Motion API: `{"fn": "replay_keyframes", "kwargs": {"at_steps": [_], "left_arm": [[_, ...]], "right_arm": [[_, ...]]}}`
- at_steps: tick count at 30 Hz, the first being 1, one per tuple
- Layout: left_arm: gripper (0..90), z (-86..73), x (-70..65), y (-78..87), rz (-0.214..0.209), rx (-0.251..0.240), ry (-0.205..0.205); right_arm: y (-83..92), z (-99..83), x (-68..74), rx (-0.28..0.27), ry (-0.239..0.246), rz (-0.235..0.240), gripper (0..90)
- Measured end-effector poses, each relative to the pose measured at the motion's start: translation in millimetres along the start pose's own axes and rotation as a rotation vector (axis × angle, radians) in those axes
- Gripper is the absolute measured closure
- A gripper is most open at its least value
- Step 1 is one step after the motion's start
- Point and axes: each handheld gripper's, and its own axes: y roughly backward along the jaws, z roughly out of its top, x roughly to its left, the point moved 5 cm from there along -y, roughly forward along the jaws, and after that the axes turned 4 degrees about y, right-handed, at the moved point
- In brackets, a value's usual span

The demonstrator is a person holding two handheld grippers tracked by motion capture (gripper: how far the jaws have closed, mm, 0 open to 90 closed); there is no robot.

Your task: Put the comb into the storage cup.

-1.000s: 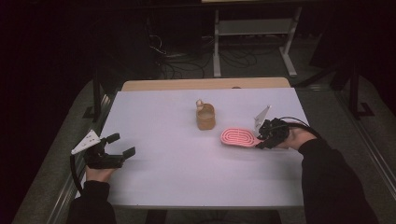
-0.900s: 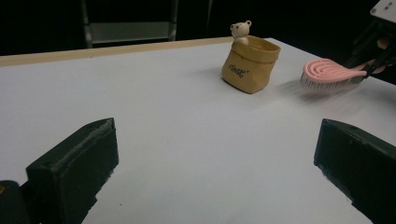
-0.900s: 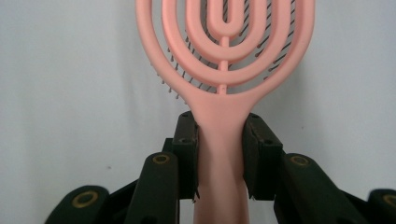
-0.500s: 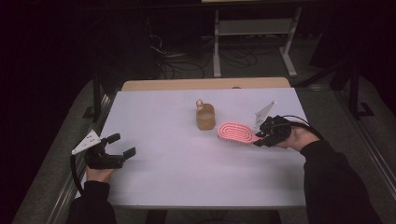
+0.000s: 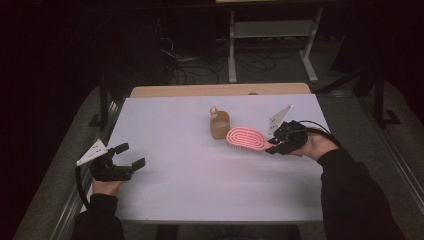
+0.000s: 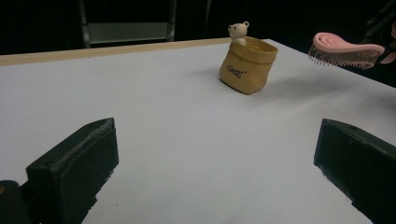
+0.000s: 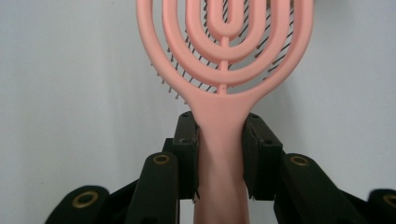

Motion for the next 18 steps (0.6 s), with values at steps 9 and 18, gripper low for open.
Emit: {"fn": "replay_keyframes", "kwargs": {"at_steps": [9,18], "left_arm": [[0.0,-0.3,-0.4,-0.6,-0.001,0.002,0.000],[0.0,1.2,-0.8,0.2,0.003,-0.010,-0.002]], "right_arm": [[6.7,17.6,-1.0,-0.039,0.026,-0.017,68.2],[13.5,32.7,-1.2,-0.069,0.038,-0.029,68.2]]}}
